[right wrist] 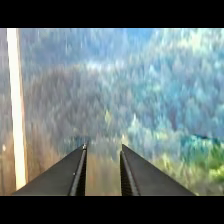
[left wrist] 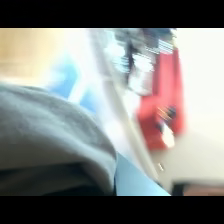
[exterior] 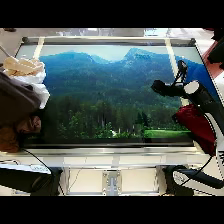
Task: Fold the shirts.
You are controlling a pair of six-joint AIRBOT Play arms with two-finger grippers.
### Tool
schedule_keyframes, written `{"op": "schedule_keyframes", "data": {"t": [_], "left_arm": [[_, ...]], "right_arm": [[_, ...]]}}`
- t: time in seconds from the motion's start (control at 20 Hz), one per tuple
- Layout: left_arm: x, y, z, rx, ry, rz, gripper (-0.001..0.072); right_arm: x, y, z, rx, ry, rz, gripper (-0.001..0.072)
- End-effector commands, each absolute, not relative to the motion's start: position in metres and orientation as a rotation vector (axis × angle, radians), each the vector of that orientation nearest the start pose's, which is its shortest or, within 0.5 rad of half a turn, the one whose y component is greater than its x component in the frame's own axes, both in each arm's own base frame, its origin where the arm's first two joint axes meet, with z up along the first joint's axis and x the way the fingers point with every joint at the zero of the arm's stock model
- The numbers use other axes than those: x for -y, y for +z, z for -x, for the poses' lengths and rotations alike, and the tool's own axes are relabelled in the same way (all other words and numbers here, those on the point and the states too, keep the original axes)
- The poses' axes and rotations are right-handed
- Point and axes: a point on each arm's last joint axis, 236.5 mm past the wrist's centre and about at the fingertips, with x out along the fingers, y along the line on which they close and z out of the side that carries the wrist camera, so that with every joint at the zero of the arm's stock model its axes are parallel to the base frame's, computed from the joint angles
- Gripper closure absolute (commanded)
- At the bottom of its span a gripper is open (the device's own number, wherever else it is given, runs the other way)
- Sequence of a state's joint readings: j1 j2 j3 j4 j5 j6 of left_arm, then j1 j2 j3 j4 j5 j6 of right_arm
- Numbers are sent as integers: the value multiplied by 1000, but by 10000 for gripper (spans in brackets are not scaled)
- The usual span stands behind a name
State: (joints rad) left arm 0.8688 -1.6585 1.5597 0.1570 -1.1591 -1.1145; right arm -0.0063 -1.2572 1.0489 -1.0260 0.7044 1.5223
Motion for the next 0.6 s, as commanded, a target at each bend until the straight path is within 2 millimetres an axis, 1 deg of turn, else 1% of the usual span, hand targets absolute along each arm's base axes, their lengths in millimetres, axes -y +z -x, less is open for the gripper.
{"op": "schedule_keyframes", "data": {"t": [0.0,0.05,0.15,0.2,0.25,0.3,0.35,0.4,0.5,0.55], "left_arm": [[-147,259,-487,-271,-440,856,697],[-111,276,-487,-288,-473,755,697],[-42,306,-485,-288,-526,614,697],[-7,317,-484,-285,-559,557,697],[28,322,-482,-293,-599,510,697],[67,321,-479,-314,-655,468,697],[104,313,-474,-354,-714,428,697],[143,297,-467,-417,-769,382,697],[215,260,-450,-545,-843,277,697],[245,240,-443,-598,-861,227,697]], "right_arm": [[-75,53,-463,-828,145,-540,441],[-78,54,-463,-828,149,-557,441],[-82,57,-463,-827,160,-585,441],[-82,60,-462,-823,162,-583,441],[-81,64,-461,-815,167,-572,441],[-80,70,-460,-801,178,-542,441],[-78,76,-458,-782,191,-489,441],[-75,84,-456,-758,205,-421,441],[-63,103,-450,-709,200,-294,441],[-56,112,-446,-686,186,-230,441]]}}
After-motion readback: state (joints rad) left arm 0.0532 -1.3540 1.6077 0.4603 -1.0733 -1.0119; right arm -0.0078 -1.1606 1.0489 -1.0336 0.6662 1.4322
